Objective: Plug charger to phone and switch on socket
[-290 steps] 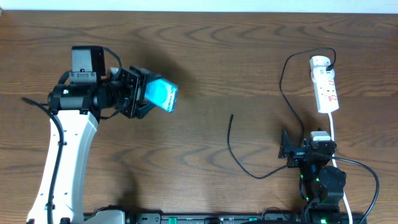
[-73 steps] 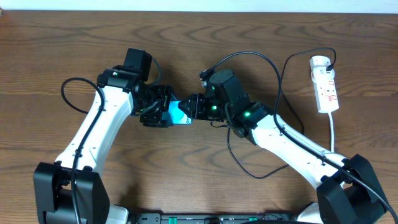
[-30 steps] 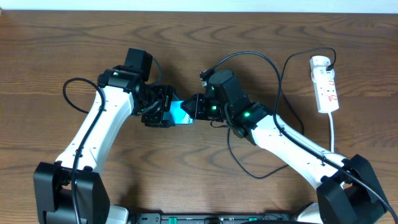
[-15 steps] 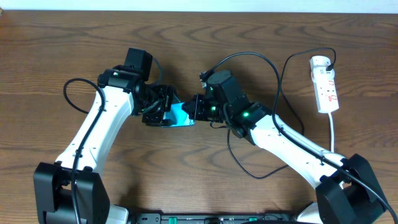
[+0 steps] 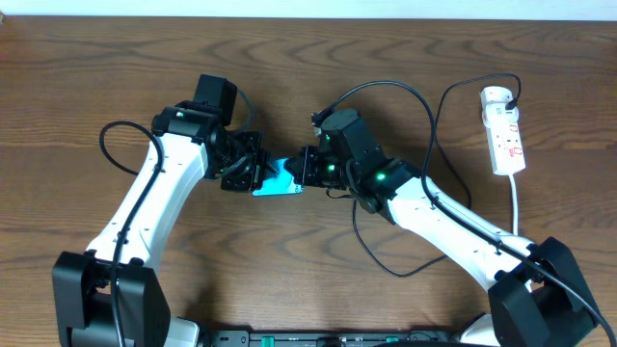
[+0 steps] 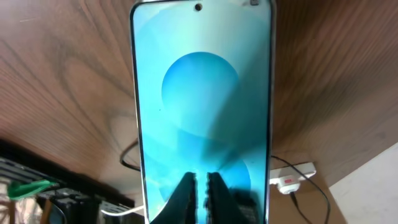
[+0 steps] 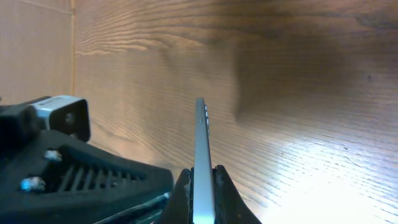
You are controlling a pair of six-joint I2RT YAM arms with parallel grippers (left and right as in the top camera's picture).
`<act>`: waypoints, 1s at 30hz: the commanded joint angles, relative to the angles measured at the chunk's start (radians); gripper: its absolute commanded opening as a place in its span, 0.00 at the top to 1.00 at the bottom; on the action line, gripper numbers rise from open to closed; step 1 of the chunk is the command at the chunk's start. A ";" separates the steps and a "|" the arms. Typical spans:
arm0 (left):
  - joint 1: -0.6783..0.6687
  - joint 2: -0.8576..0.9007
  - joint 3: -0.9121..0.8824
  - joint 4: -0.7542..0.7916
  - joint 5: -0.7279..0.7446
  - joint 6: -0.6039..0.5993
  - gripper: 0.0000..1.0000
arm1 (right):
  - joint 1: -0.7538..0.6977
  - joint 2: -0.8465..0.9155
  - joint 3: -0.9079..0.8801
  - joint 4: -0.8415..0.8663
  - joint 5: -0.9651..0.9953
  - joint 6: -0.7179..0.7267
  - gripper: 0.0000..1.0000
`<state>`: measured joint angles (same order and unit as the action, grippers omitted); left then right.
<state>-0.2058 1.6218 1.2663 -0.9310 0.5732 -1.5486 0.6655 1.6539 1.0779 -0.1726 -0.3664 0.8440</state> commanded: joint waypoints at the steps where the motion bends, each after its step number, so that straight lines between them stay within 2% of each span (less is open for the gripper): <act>1: -0.002 0.000 0.003 -0.002 -0.031 0.049 0.76 | 0.000 -0.002 0.008 -0.016 0.014 -0.020 0.99; 7: 0.024 0.000 0.003 0.021 -0.035 0.154 0.40 | -0.040 -0.002 0.008 -0.071 0.021 -0.038 0.99; 11: 0.059 0.000 0.003 0.021 -0.005 0.294 0.19 | -0.082 -0.002 0.008 -0.096 0.021 -0.042 0.99; 21: 0.166 0.000 0.003 0.077 0.194 0.631 0.14 | -0.228 -0.002 0.008 -0.072 -0.143 0.002 0.99; 24: 0.193 0.000 0.003 0.100 0.261 0.700 0.13 | -0.275 -0.002 0.008 -0.003 -0.254 0.039 0.99; 26: 0.204 0.000 0.003 0.113 0.294 0.732 0.07 | -0.308 -0.002 0.008 0.067 -0.341 0.072 0.99; 30: 0.218 0.000 0.003 0.119 0.314 0.772 0.07 | -0.370 0.005 0.008 0.211 -0.486 0.146 0.99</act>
<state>0.0025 1.6218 1.2663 -0.8112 0.8307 -0.8600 0.3271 1.6554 1.0767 -0.0032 -0.6735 0.9131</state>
